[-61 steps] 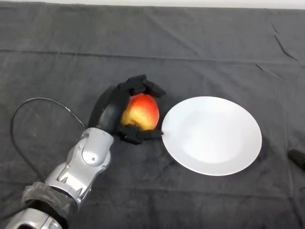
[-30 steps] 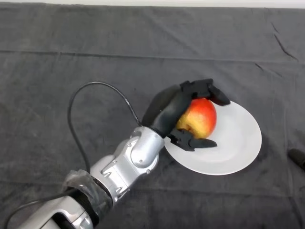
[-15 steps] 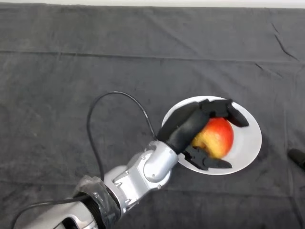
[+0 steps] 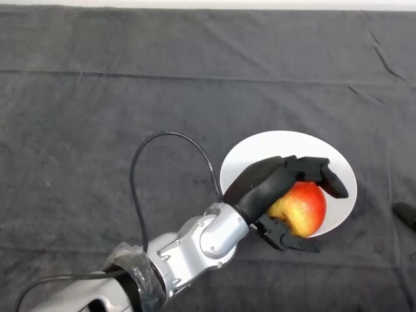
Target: Move the apple to the plate
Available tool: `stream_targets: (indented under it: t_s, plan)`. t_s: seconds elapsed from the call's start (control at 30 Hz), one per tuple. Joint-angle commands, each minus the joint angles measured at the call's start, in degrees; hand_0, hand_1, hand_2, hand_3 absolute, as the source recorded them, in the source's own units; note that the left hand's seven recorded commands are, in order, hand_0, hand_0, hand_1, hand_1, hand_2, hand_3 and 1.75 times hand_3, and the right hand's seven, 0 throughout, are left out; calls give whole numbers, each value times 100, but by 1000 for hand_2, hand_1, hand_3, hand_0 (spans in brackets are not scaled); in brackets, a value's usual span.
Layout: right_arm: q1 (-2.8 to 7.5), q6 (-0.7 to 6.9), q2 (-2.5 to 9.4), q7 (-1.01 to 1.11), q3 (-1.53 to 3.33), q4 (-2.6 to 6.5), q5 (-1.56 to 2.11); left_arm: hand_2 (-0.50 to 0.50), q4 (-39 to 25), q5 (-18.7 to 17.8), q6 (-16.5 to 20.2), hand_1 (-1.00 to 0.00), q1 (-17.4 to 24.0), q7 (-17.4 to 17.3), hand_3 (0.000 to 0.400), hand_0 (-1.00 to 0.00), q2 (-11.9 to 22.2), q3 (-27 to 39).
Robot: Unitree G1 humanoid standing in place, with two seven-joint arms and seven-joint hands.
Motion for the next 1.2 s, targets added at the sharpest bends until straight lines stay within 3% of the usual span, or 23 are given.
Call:
stream_targets:
  t_s: [0.03, 0.7, 1.2]
  plan:
    - [37, 11, -87, 41, -54, -50, 14, 0, 125, -78, 101, 0, -267, -96, 0, 0, 143, -199]
    - [34, 7, -88, 47, -52, -44, 10, 0, 57, -122, 8, 0, -288, -126, 0, 0, 438, 360]
    - [38, 4, -84, 44, -52, -51, 8, 0, -154, -19, -407, 0, 64, 577, 0, 0, 942, 1510]
